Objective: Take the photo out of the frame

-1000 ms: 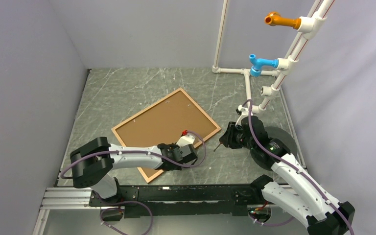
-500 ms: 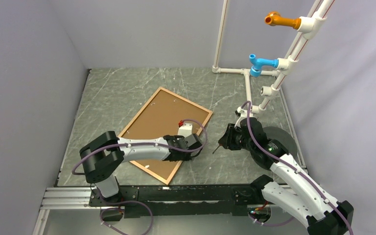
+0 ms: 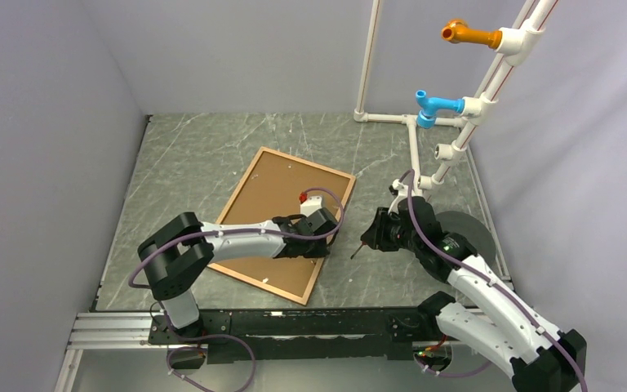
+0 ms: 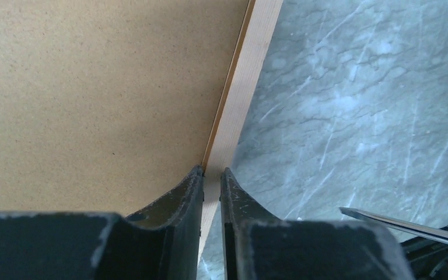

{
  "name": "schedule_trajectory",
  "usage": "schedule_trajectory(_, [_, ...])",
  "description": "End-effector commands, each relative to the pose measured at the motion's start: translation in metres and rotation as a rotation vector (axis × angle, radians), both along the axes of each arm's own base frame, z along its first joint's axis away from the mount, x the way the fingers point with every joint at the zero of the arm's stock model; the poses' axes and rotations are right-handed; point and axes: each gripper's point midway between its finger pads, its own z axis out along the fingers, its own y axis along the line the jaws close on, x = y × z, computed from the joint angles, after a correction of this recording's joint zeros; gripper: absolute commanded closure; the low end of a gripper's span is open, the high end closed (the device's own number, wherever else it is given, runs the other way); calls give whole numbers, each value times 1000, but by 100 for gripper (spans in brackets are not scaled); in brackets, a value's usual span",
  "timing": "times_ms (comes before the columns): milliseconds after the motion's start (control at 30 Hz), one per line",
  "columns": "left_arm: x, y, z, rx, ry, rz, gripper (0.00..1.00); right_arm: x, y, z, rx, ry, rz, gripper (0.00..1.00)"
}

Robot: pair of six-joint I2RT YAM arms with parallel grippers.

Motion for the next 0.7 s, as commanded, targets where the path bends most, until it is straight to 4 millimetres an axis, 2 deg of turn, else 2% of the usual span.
schedule_trajectory(0, [10,-28,32,-160,-28,-71,92,11,10,14,56,-47,5,100])
schedule_trajectory(167, [17,-32,50,-226,-61,-144,83,15,8,15,38,-46,-15,100])
schedule_trajectory(233, [14,-28,59,-246,-90,-177,73,16,7,15,19,-44,-13,100])
schedule_trajectory(300, [10,-21,68,-262,-119,-195,54,19,4,13,-5,-43,-20,100])
schedule_trajectory(367, [1,-10,74,-275,-136,-218,37,21,2,14,-22,-51,-25,100])
schedule_trajectory(400, [-5,-3,77,-279,-144,-229,32,22,1,16,-28,-59,-22,100])
schedule_trajectory(600, [-45,48,85,-317,-176,-290,19,30,4,25,-38,-107,2,100])
schedule_trajectory(667, [-58,67,80,-303,-151,-282,14,35,7,26,-43,-105,5,100])
